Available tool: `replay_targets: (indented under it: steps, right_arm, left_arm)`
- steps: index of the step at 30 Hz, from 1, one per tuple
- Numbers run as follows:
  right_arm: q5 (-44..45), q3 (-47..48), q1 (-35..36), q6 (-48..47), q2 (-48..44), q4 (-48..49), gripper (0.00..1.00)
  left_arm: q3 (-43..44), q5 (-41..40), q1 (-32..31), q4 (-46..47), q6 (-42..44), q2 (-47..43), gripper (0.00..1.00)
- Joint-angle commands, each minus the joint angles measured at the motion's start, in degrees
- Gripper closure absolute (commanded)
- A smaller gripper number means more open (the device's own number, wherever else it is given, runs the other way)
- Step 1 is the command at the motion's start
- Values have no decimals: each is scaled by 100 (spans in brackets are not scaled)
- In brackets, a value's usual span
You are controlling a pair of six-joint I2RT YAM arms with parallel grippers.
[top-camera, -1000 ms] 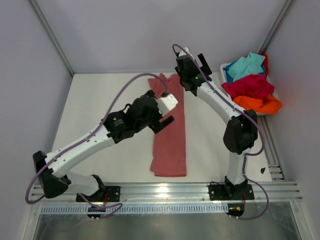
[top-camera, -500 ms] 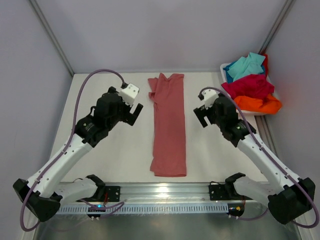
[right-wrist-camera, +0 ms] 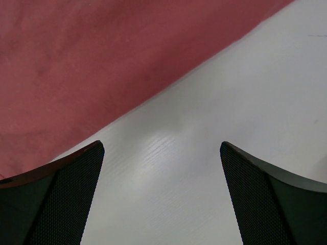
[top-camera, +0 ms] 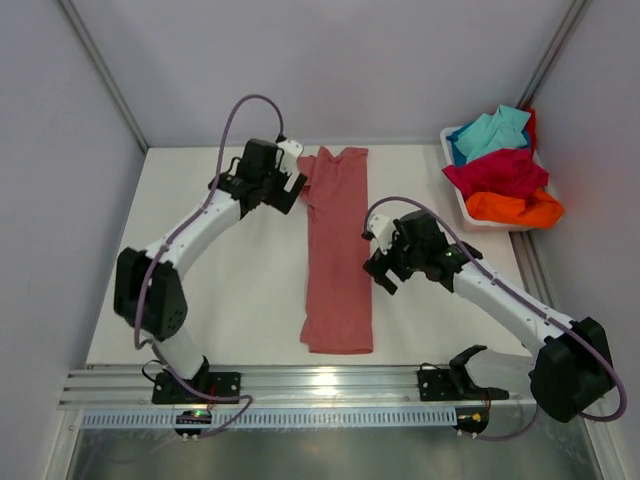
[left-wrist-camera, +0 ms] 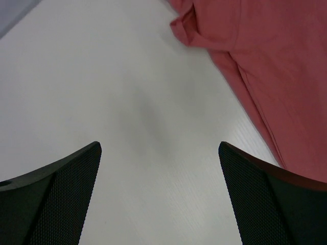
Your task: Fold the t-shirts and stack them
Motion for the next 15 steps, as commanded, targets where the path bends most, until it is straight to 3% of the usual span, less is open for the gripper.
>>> replay_targets:
  steps: [1,9,12,15]
  right_arm:
    - [-293,252,440,-186,209,28,1]
    - [138,243,1407,-345,772,63,1]
    - [41,418,1408,-493,1044,-305,1]
    - [436,437,1408,-608,1168,-96,1]
  left_arm:
    - [1602,330,409,328,-193,1365,1]
    - [5660,612,569,-569,-35,4182,1]
    - [6158,1068,569,-657,-96,4693,1]
    - [6062,1472,569,-350,-175,4781,1]
